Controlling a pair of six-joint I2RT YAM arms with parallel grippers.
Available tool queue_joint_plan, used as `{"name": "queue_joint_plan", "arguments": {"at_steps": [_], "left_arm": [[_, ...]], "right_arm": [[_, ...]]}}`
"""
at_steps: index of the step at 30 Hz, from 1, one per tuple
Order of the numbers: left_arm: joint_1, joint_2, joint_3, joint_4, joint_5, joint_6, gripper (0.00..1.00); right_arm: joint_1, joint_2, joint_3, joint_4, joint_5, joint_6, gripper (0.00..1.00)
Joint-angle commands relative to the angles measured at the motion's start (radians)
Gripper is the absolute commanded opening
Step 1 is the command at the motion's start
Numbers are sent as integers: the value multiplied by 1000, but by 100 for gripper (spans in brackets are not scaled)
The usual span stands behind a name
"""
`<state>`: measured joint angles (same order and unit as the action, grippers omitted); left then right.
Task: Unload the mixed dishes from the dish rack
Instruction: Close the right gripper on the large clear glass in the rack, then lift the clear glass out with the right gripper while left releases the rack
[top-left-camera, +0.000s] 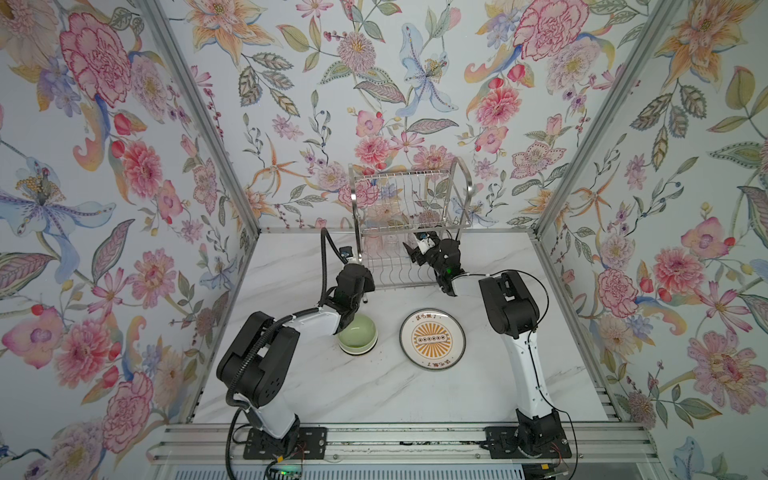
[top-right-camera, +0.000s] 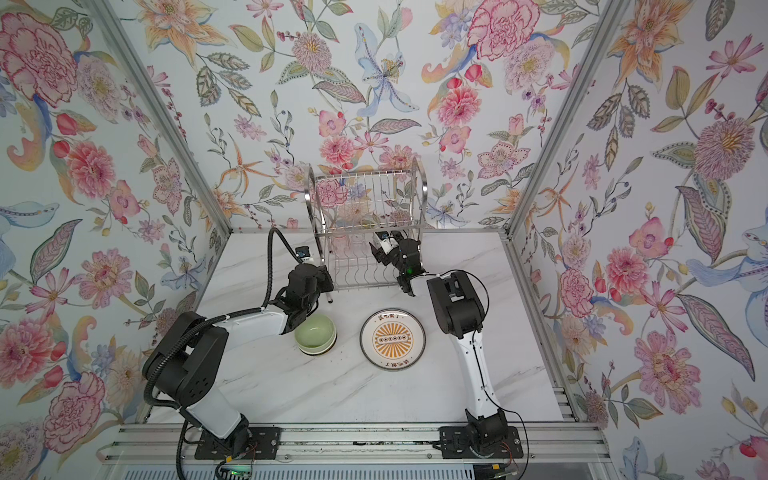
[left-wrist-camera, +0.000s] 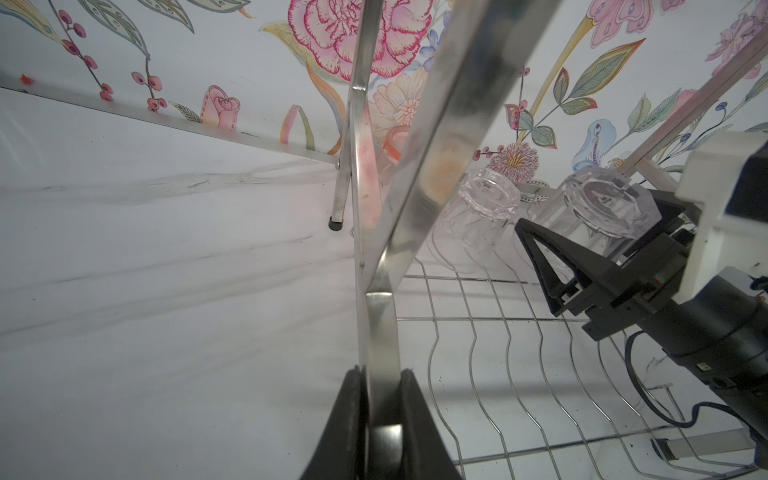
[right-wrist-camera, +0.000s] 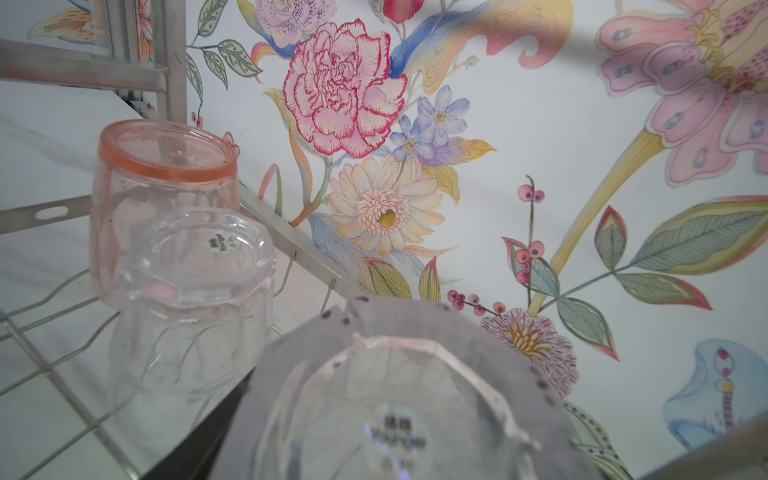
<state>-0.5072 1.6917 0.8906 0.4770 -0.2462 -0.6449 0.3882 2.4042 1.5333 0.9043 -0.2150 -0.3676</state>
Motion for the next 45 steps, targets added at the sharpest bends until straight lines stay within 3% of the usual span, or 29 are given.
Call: {"name": "queue_joint_plan", "arguments": {"at_steps": [1, 5, 9, 24, 45], "left_arm": [[12, 36, 8, -22, 18, -51, 0], [12, 29, 13, -25, 27, -49, 0], [12, 26, 22, -37, 16, -34, 0], [36, 8, 47, -84, -27, 45, 0], [74, -69, -2, -125, -27, 175, 0]], "right_arm": [[3, -76, -56, 88, -38, 15, 19], [8, -111, -144, 190, -71, 34, 15], [15, -151, -210, 237, -85, 41, 0], [33, -385, -481, 314, -190, 111, 0], [88, -694, -859, 387, -156, 283, 0]]}}
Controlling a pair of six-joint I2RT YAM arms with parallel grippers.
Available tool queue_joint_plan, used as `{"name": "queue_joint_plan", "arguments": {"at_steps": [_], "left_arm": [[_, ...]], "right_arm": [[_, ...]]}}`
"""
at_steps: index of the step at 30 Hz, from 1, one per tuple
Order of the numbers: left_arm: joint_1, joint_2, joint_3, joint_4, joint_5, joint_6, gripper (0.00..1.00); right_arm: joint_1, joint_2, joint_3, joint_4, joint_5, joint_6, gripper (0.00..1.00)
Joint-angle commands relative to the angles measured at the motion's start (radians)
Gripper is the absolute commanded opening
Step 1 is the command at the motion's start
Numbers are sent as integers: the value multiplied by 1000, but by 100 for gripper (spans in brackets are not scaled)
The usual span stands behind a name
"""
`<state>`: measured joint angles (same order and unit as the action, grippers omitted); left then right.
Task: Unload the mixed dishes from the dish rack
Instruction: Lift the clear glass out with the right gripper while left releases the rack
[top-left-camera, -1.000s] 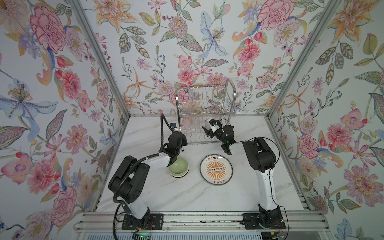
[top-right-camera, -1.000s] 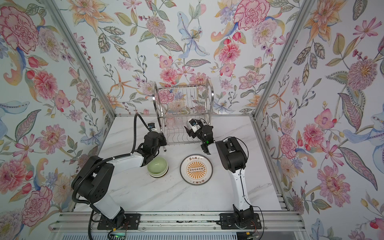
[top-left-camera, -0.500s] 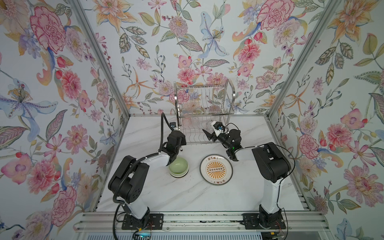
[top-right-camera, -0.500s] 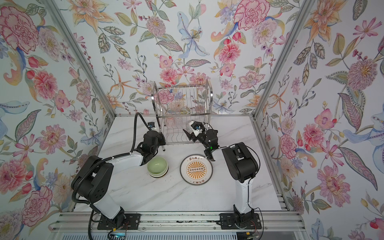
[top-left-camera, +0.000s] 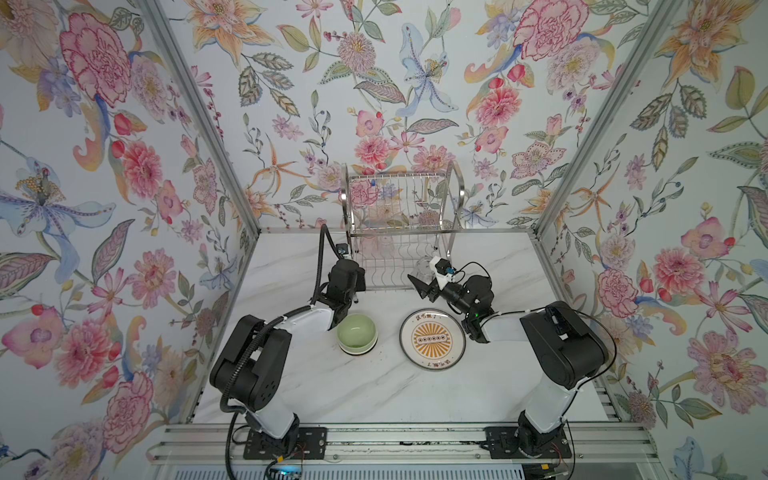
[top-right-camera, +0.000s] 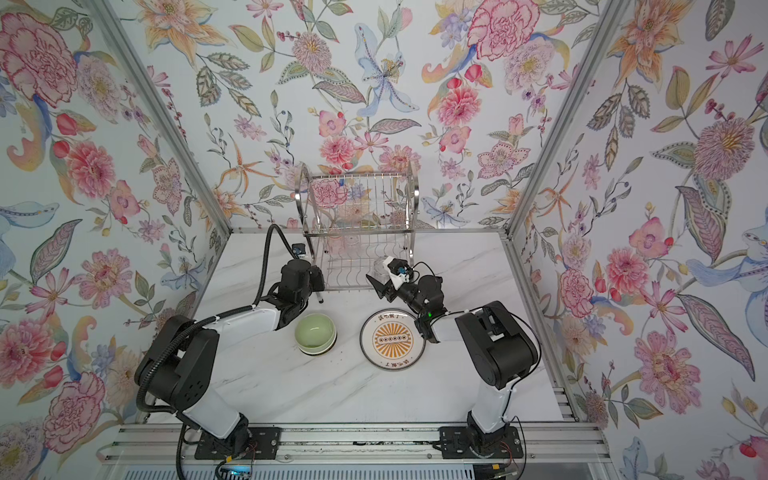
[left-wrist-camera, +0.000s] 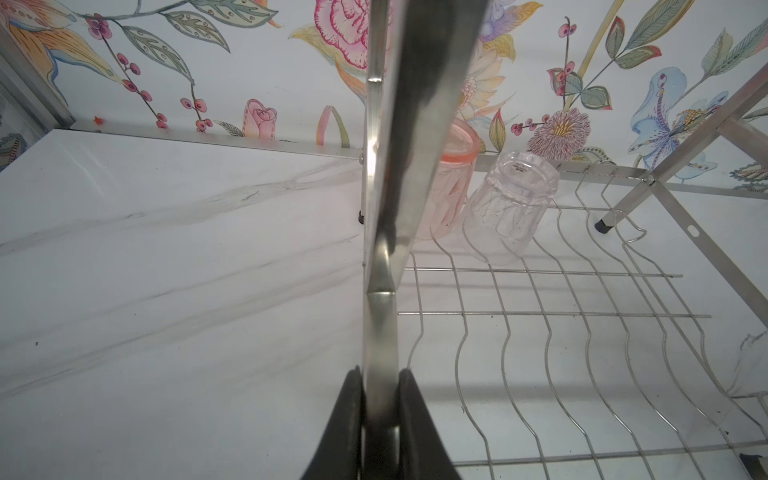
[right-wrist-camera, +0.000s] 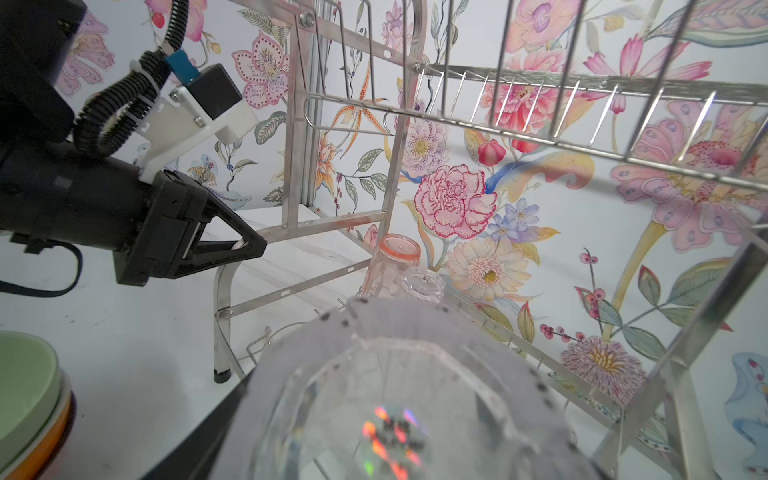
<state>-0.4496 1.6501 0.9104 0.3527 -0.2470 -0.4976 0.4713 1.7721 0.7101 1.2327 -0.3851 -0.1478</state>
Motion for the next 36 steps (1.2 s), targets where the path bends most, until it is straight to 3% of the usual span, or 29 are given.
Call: {"name": "queue_joint_plan", "arguments": {"at_steps": [1, 4, 9, 15, 17, 21, 28, 34, 36], "left_arm": [[20, -27, -24, 2, -25, 26, 0], [29, -24, -28, 14, -14, 15, 5], [34, -42, -39, 58, 33, 1, 27], [34, -140, -67, 98, 64, -15, 80], [34, -175, -73, 100, 69, 1, 92], [35, -257, -126, 180, 97, 55, 97], [37, -382, -278, 471, 439, 253, 99], [28, -414, -312, 511, 629, 300, 99], [1, -416, -321, 532, 648, 329, 99]], "right_arm": [[7, -81, -52, 57, 18, 75, 0], [10, -150, -93, 26, 26, 121, 0], [20, -287, -126, -125, 23, 159, 0], [20, -434, -149, -281, 52, 286, 0], [17, -474, -155, -317, 67, 360, 0], [-4, -533, -156, -386, 82, 544, 0], [-69, -553, -124, -550, 66, 845, 0], [-137, -521, -91, -559, -40, 1073, 0], [-140, -514, -78, -565, -60, 1113, 0]]}}
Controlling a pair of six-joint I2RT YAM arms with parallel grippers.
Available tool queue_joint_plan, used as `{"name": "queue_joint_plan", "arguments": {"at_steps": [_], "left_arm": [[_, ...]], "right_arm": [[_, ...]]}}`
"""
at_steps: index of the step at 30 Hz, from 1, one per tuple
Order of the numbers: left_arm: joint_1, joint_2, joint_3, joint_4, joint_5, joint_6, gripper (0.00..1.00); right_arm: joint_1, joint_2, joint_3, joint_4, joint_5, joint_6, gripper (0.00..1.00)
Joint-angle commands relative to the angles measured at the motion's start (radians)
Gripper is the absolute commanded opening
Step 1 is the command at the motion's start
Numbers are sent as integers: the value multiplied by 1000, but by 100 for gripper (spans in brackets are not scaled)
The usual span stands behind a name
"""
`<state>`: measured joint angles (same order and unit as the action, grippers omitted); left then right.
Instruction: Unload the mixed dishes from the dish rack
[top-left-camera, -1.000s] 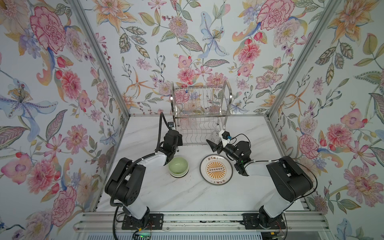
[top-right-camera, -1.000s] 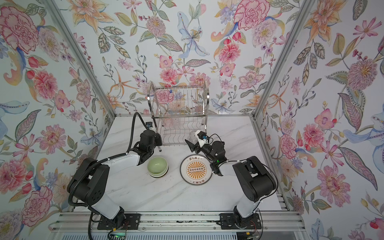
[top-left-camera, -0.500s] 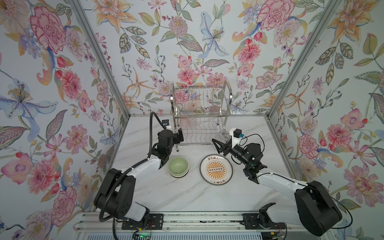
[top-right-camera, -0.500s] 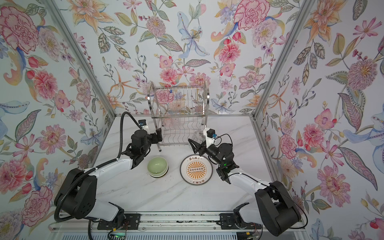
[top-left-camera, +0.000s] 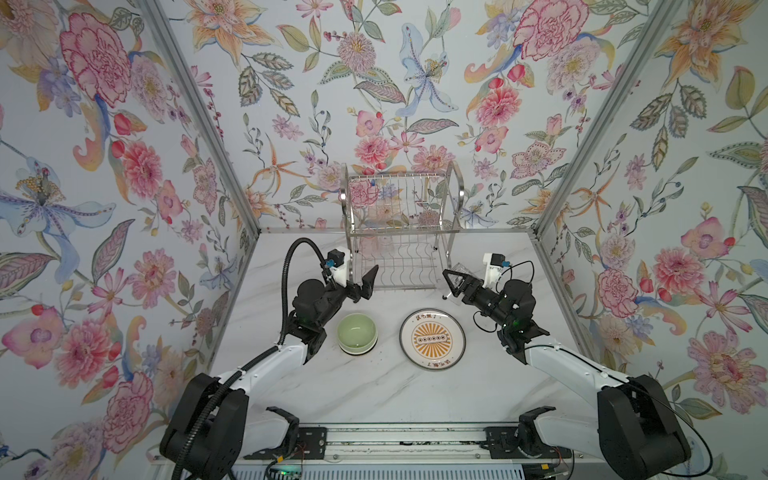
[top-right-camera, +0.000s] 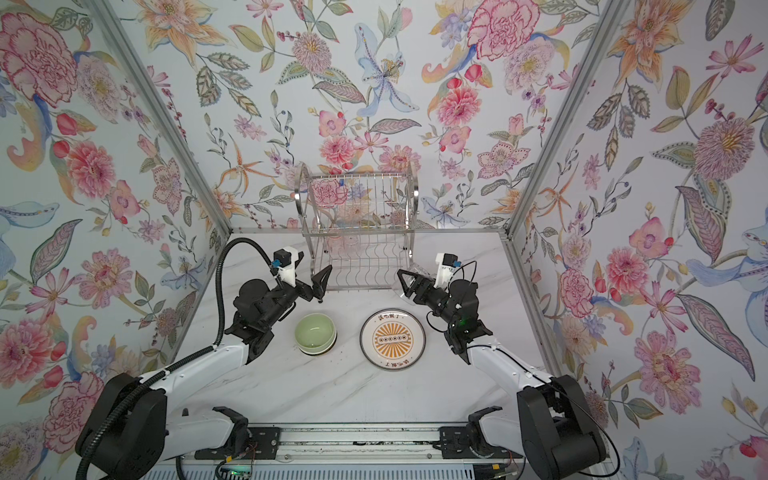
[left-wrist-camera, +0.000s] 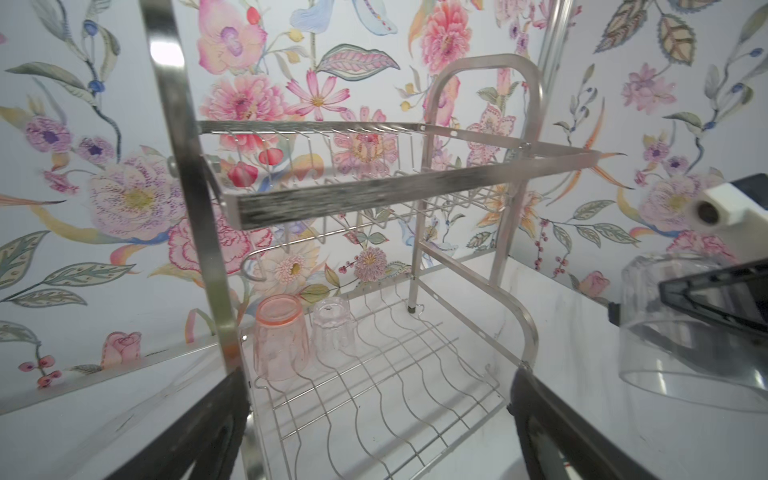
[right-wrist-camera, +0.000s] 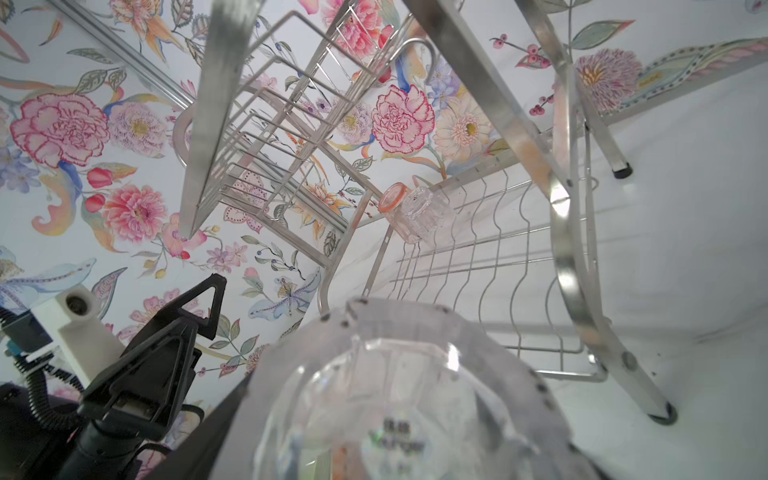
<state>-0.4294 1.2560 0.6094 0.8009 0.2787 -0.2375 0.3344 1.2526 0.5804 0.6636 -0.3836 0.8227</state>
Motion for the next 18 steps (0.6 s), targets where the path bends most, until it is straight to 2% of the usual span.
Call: {"name": "queue_joint_plan", "arguments": {"at_steps": [1, 6, 10, 18], "left_arm": [[-37, -18, -23, 92, 127, 86, 99], [-140, 33, 0, 93, 143, 162, 96], [-214, 98, 30, 94, 135, 188, 92], [-294, 275, 126, 167, 144, 184, 87]], "right_arm": [[-2, 9, 62, -12, -69, 160, 0], [-3, 12, 92, -71, -85, 246, 0], [-1, -7, 110, -136, -90, 260, 0], [2, -1, 99, -92, -107, 307, 0]]}}
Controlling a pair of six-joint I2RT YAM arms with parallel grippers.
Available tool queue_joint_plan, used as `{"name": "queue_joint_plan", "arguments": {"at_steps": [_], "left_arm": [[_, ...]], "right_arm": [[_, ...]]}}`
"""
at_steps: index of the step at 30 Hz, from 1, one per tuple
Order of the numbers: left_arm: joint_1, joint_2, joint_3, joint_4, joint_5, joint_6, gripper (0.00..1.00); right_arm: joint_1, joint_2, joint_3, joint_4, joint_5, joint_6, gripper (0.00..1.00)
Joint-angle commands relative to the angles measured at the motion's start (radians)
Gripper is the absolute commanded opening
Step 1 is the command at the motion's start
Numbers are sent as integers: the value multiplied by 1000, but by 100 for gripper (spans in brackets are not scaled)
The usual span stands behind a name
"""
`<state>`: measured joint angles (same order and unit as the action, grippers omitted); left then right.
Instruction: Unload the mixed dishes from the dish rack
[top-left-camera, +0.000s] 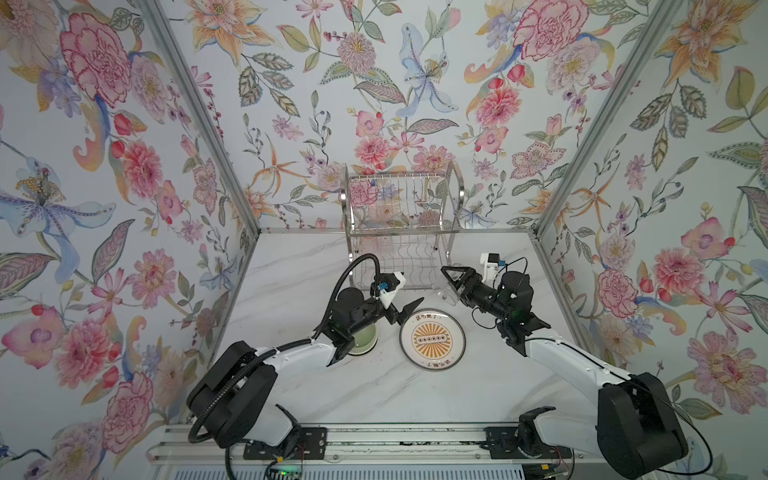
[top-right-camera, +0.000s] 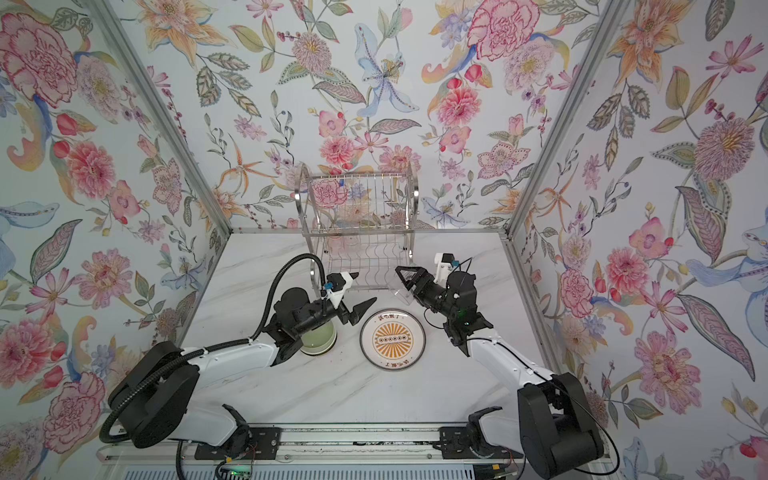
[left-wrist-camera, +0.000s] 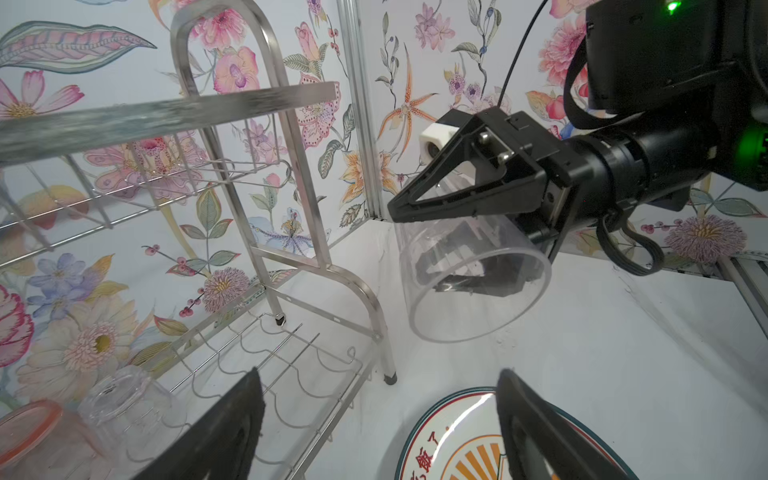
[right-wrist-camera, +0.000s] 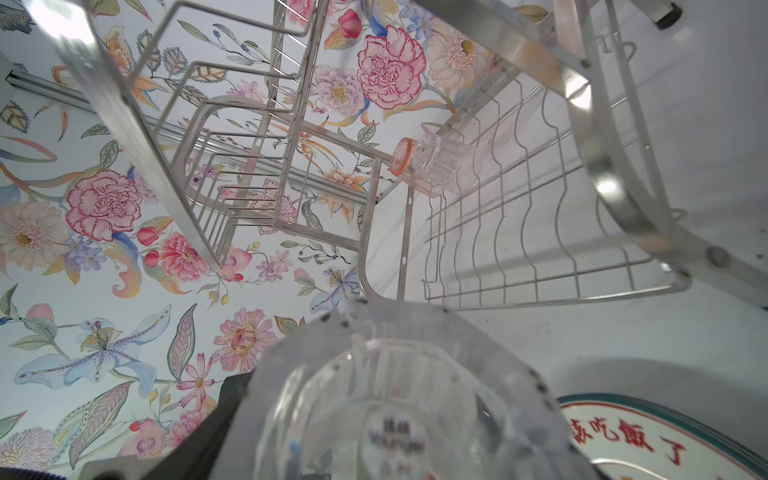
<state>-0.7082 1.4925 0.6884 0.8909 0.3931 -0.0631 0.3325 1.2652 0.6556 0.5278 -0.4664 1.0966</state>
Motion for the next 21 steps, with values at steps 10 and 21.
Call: {"name": "queue_joint_plan", "arguments": {"at_steps": [10, 21], "left_arm": [[-56, 216, 194, 46, 29, 34, 75], [-65, 277, 252, 28, -12, 19, 58]], "right_arm": [[3, -23, 15, 81, -35, 50, 0], [16, 6, 13, 135, -72, 63, 0]]}}
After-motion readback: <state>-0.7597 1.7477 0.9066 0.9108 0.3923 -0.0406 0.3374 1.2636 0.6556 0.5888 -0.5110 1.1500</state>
